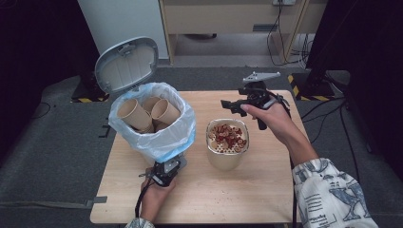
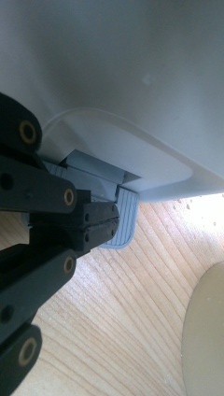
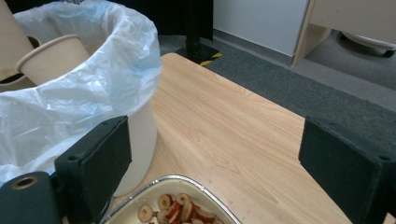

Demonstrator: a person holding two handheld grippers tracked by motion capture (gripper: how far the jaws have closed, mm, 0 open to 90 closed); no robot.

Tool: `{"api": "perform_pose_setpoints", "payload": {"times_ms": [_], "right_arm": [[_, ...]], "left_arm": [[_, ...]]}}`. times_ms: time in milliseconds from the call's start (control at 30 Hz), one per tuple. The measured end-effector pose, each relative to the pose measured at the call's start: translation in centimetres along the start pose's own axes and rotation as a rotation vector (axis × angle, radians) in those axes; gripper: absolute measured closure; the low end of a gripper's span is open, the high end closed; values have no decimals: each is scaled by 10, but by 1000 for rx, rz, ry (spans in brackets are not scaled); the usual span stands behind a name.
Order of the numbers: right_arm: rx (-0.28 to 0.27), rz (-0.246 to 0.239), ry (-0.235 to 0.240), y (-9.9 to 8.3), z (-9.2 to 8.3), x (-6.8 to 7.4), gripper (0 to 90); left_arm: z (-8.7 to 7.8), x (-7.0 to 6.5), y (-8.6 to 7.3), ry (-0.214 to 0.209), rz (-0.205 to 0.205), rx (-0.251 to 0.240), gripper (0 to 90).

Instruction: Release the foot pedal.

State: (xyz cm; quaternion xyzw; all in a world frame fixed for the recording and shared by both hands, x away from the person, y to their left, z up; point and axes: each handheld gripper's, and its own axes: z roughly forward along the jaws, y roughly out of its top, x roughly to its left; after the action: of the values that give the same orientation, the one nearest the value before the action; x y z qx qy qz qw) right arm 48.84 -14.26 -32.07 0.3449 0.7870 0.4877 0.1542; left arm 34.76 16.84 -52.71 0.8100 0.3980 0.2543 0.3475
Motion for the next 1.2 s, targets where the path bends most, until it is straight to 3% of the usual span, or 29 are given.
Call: {"api": "perform_pose_setpoints", "payload": {"times_ms": [833, 900, 933, 1067, 1200], "right_arm": [[2, 40, -57, -24, -17, -25, 95], [4, 44, -63, -26, -20, -28, 95], [4, 45, -66, -27, -21, -29, 94], [-2, 58, -78, -31, -25, -35, 94], [0, 76, -109, -37, -29, -43, 91]], "left_arm": [[0, 0, 0, -4, -3, -3, 890], [-3, 1, 1, -3, 3, 5, 797], [-5, -2, 1, 1, -39, -2, 725], [-25, -12, 7, -27, -54, -80, 622], [-33, -17, 8, -54, -76, -95, 547]]}}
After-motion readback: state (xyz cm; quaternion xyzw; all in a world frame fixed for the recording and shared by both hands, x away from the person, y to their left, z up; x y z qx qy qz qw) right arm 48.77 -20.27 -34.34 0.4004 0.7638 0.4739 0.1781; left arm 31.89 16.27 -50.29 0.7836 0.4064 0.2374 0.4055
